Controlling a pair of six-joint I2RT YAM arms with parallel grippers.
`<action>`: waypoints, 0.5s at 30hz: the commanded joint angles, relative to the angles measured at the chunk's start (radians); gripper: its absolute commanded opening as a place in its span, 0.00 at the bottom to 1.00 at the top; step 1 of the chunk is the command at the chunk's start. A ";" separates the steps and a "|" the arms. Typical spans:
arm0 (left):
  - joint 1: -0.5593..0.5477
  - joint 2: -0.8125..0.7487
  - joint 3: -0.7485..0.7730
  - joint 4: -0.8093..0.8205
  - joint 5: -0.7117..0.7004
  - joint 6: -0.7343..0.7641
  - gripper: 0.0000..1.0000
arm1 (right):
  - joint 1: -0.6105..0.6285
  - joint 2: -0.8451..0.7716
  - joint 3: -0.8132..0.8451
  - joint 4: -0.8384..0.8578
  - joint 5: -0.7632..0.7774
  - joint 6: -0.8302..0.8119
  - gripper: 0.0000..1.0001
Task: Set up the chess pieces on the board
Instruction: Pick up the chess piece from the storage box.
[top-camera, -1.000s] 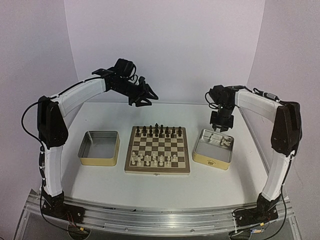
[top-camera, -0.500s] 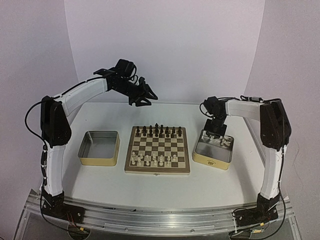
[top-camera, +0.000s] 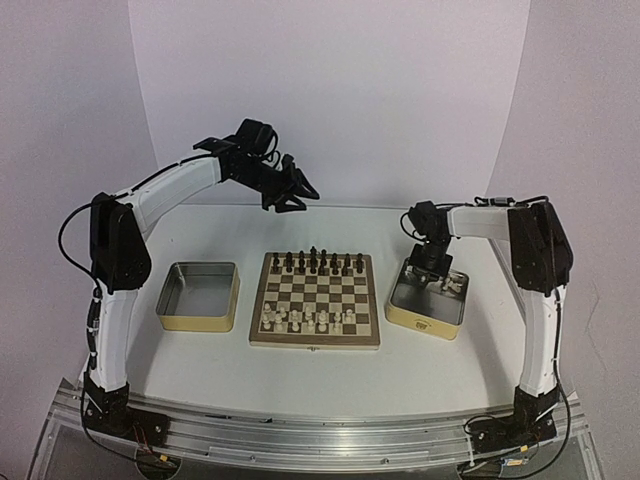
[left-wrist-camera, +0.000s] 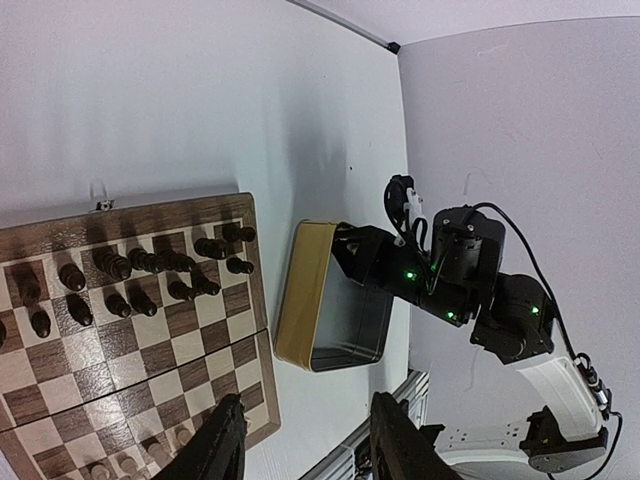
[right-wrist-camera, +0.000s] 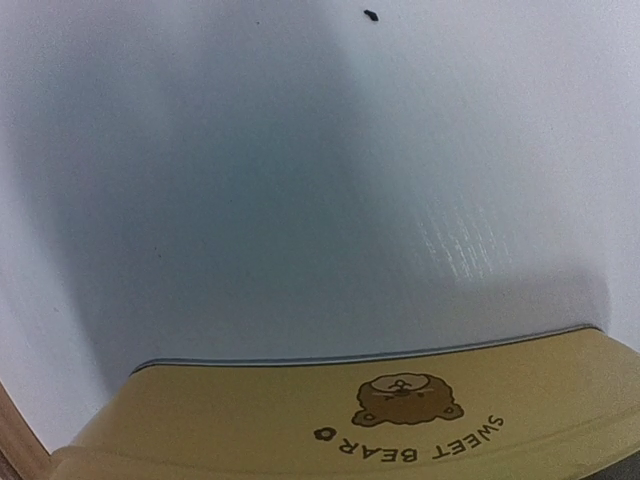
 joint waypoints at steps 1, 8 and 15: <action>0.004 0.016 0.063 -0.006 0.013 -0.003 0.42 | -0.005 0.008 0.042 0.023 0.005 -0.016 0.22; 0.010 0.031 0.076 0.001 0.028 -0.007 0.42 | -0.006 -0.015 0.057 0.023 0.030 -0.043 0.23; 0.018 0.042 0.081 0.011 0.048 -0.008 0.42 | -0.005 -0.015 0.068 0.020 0.044 -0.055 0.20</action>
